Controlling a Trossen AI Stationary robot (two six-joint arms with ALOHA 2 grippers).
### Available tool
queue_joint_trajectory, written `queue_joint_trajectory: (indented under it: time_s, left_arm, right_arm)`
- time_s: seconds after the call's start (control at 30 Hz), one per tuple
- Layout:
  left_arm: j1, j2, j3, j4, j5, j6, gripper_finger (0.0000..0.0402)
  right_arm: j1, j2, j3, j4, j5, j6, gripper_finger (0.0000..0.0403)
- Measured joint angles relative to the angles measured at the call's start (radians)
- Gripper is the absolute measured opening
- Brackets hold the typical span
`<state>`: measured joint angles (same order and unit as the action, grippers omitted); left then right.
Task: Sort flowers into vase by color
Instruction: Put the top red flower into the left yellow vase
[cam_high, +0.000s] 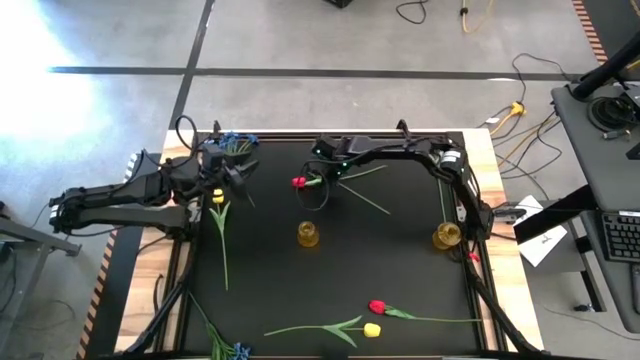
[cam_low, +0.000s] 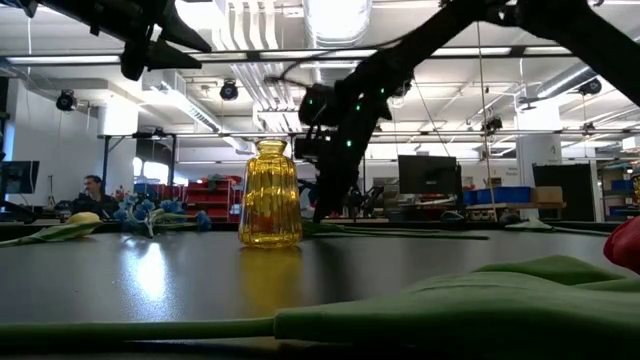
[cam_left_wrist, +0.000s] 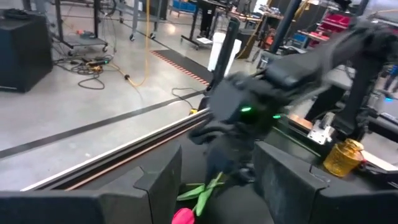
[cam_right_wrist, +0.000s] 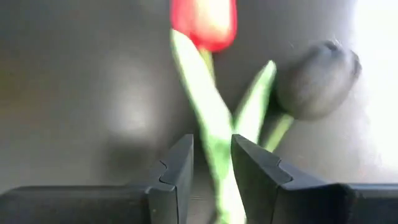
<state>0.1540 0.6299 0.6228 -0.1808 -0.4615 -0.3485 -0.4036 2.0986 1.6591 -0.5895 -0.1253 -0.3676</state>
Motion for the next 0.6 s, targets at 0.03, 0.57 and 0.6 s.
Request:
queue_joint_trajectory:
  time_s: [0.03, 0.57, 0.6]
  left_arm:
    - [0.000, -0.002, 0.000, -0.001, 0.000, 0.000, 0.0185]
    - [-0.003, -0.065, 0.001, -0.006, 0.026, 0.020, 0.0151]
    - [-0.003, -0.075, 0.001, -0.006, 0.039, 0.027, 0.0147]
  right_arm:
    - [-0.002, 0.006, 0.004, 0.002, 0.020, 0.000, 0.0102]
    - [0.038, 0.042, 0.007, 0.022, 0.046, 0.081, 0.0030]
    - [0.046, 0.030, 0.006, 0.028, 0.044, 0.088, 0.0020]
